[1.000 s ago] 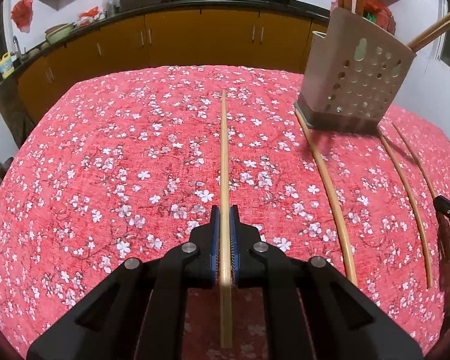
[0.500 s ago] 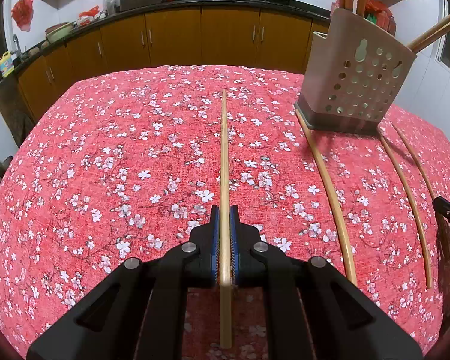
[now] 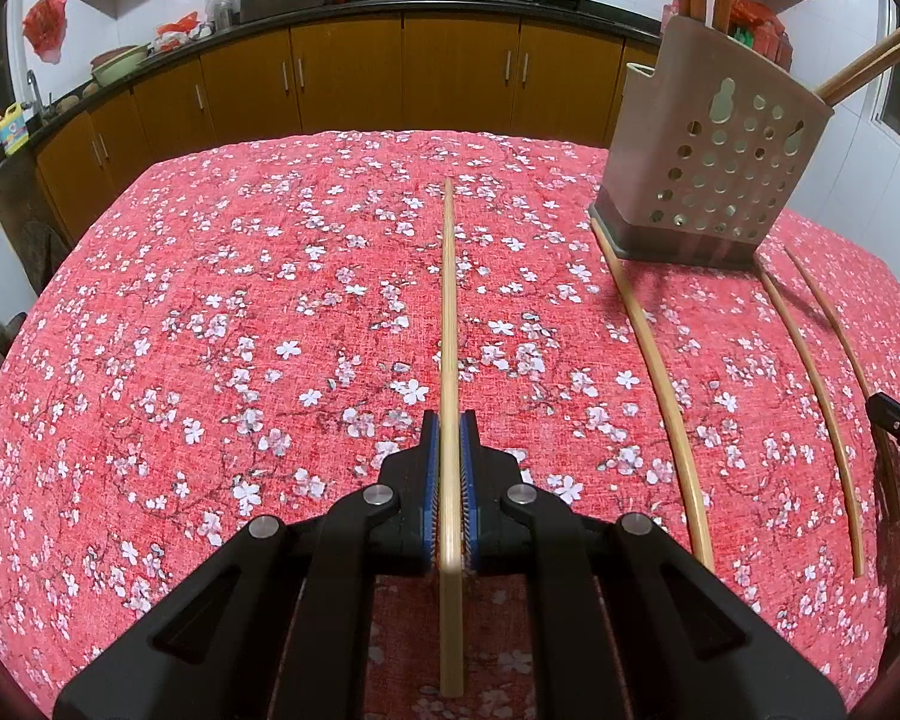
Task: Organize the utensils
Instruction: 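Close the left tool on a chopstick while the right tool grasps another chopstick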
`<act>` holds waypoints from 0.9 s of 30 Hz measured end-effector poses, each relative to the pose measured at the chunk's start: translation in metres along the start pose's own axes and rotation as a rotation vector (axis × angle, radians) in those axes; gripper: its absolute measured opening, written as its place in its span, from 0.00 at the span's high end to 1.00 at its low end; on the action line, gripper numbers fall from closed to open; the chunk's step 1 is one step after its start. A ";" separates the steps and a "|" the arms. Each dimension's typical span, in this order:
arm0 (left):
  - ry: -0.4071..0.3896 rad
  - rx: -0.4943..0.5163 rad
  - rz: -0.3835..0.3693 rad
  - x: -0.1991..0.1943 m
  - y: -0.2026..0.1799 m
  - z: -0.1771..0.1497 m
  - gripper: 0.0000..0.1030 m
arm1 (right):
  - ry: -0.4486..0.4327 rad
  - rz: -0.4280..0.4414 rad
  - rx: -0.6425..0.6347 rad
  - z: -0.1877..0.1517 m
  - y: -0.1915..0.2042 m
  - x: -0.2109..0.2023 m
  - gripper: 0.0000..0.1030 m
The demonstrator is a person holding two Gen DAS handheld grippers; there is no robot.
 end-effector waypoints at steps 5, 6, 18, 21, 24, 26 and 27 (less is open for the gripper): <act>0.000 0.000 0.015 0.000 0.000 0.000 0.92 | 0.000 -0.004 -0.002 0.000 0.000 0.000 0.92; 0.000 0.001 0.020 0.000 0.000 0.000 0.92 | 0.000 -0.004 -0.002 0.000 0.000 0.000 0.92; 0.002 -0.017 0.024 -0.007 0.003 -0.009 0.92 | 0.003 -0.002 0.006 -0.008 -0.003 -0.007 0.91; 0.003 -0.017 0.025 -0.008 0.004 -0.011 0.92 | 0.003 -0.003 0.006 -0.008 -0.002 -0.007 0.91; 0.004 -0.015 0.029 -0.008 0.004 -0.011 0.92 | 0.004 0.000 0.006 -0.009 -0.003 -0.007 0.91; 0.004 -0.014 0.031 -0.009 0.003 -0.013 0.92 | 0.004 0.001 0.007 -0.010 -0.002 -0.008 0.91; 0.004 -0.014 0.032 -0.009 0.003 -0.013 0.92 | 0.004 0.001 0.007 -0.010 -0.002 -0.009 0.91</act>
Point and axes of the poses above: each gripper's, at about its wrist camera, not at the fingertips, and x roughly the way its jaws point, y to its left, z to its top, the point moved 6 cm from there along x, roughly the way its jaws point, and after that the axes turned 14 degrees about y, right-handed, at the moved point
